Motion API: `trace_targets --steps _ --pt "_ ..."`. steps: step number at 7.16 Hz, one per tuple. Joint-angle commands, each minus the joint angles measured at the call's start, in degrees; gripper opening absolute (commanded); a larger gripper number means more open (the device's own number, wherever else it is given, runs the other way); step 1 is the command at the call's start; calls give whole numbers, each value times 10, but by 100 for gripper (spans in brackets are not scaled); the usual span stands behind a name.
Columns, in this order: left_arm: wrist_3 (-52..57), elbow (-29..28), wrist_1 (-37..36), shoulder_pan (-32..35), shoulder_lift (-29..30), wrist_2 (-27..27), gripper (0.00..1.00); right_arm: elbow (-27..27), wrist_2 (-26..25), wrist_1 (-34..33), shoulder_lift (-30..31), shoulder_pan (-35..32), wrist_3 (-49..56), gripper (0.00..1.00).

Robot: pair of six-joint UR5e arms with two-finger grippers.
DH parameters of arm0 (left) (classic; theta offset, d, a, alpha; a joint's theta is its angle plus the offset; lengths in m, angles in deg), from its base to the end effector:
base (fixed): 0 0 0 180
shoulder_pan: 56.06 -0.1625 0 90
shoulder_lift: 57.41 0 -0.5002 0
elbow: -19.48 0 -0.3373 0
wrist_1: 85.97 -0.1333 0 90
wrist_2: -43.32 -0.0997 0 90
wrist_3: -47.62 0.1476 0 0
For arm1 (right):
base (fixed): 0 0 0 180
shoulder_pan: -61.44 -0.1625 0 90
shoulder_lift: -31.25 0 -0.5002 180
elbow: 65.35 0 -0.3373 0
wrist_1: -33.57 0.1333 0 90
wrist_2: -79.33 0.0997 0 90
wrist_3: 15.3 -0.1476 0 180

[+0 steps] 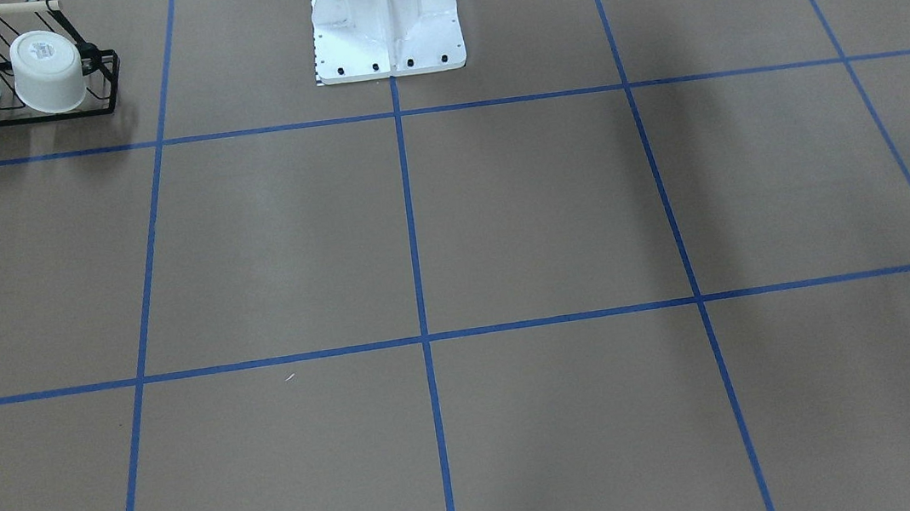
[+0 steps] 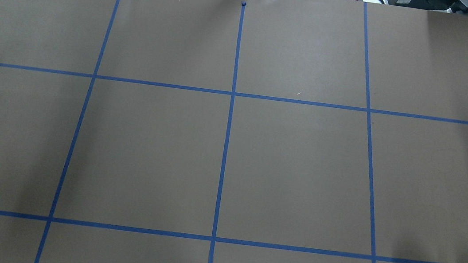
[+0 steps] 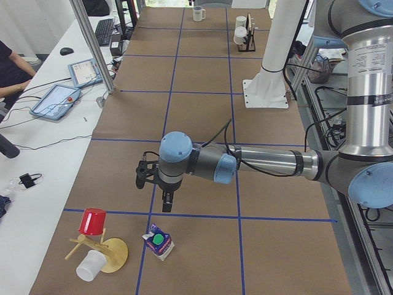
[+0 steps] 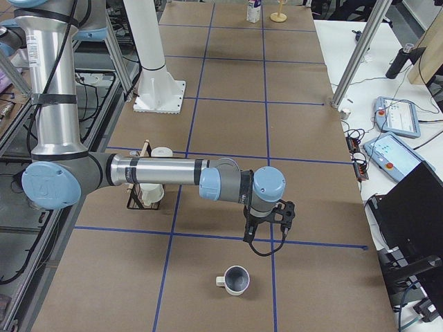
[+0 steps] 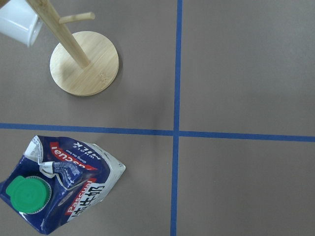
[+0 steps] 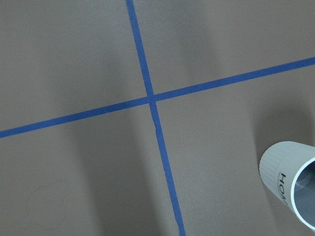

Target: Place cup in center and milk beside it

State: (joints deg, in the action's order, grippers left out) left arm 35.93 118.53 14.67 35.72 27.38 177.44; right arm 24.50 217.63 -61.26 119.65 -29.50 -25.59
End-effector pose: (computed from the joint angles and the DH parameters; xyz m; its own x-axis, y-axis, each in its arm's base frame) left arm -0.0434 -0.4130 0.7157 0.7019 -0.0475 -0.7107 0.1759 0.9784 0.1083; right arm 0.0304 -0.4445 0.7579 0.6508 0.2323 0.7228 -0.1348 0.9723 -0.1911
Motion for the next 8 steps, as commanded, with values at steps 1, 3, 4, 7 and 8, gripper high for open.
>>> trace_targets --steps 1,3,4,7,8 --pt "0 -2 1 0 -3 0 98 11 -3 1 3 0 0 100" --pt "1 -3 1 0 -3 0 98 11 -3 2 6 0 0 100" --pt "1 -3 1 0 -3 0 98 12 -3 2 5 0 0 100" --pt "0 -3 1 0 -2 0 98 12 -3 1 -1 0 -1 100" --pt "-4 1 1 -1 -1 4 98 13 -4 2 -1 0 0 100"
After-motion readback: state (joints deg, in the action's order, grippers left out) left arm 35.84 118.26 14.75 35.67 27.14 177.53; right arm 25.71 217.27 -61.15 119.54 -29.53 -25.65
